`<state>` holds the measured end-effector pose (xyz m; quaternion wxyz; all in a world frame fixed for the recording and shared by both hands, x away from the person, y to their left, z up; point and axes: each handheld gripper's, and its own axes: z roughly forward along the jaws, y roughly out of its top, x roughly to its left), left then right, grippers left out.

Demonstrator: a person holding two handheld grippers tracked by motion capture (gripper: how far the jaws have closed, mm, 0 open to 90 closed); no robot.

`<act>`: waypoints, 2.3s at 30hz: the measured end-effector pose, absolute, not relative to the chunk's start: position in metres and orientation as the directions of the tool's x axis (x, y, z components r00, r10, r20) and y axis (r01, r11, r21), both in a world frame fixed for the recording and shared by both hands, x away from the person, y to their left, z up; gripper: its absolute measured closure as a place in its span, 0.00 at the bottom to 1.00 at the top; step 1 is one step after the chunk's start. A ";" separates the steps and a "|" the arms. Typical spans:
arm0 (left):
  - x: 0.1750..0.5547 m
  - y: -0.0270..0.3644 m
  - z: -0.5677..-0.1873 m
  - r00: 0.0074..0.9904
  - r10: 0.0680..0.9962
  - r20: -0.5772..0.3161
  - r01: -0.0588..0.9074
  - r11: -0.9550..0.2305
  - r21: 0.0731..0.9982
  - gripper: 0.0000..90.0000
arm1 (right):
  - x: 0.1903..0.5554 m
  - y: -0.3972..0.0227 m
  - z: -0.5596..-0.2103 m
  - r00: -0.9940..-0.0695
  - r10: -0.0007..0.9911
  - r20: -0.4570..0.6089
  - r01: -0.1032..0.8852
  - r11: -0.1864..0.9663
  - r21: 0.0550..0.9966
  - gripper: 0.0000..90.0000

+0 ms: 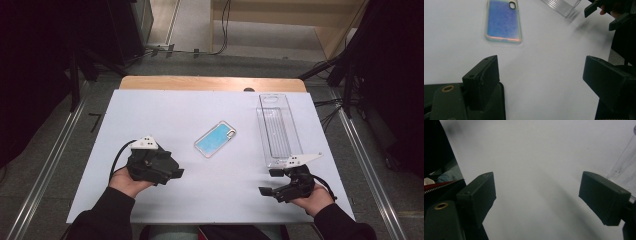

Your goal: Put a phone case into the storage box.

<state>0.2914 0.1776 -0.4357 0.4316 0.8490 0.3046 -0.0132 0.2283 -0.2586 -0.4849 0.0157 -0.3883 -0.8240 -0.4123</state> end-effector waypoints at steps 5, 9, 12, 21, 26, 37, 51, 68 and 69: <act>0.298 0.166 -0.432 0.837 0.457 -0.301 0.509 -0.446 0.736 0.00 | 0.228 -0.259 -0.485 -0.700 0.625 0.347 0.652 0.359 0.668 0.14; 0.304 0.159 -0.431 0.849 0.453 -0.273 0.487 -0.468 0.737 0.00 | 0.228 -0.259 -0.485 -0.700 0.624 0.347 0.652 0.359 0.668 0.14; 0.309 0.155 -0.431 0.845 0.462 -0.271 0.492 -0.472 0.732 0.00 | 0.228 -0.259 -0.485 -0.699 0.625 0.348 0.652 0.358 0.668 0.14; 0.327 0.144 -0.428 0.828 0.487 -0.276 0.513 -0.462 0.724 0.00 | 0.228 -0.260 -0.484 -0.698 0.626 0.348 0.653 0.356 0.669 0.14; 0.336 0.138 -0.428 0.829 0.492 -0.265 0.507 -0.463 0.727 0.00 | 0.228 -0.260 -0.483 -0.696 0.628 0.348 0.652 0.350 0.672 0.14; 0.353 0.120 -0.429 0.829 0.503 -0.245 0.500 -0.470 0.727 0.00 | 0.229 -0.259 -0.484 -0.698 0.627 0.346 0.651 0.354 0.671 0.14; 0.372 0.091 -0.436 0.835 0.496 -0.236 0.493 -0.487 0.721 0.00 | 0.229 -0.259 -0.485 -0.696 0.630 0.345 0.654 0.358 0.666 0.14; 0.394 0.062 -0.457 0.817 0.531 -0.224 0.512 -0.489 0.706 0.00 | 0.229 -0.259 -0.485 -0.693 0.632 0.348 0.659 0.359 0.661 0.14; 0.395 0.061 -0.458 0.814 0.534 -0.229 0.515 -0.482 0.709 0.00 | 0.229 -0.259 -0.485 -0.693 0.632 0.348 0.659 0.358 0.661 0.14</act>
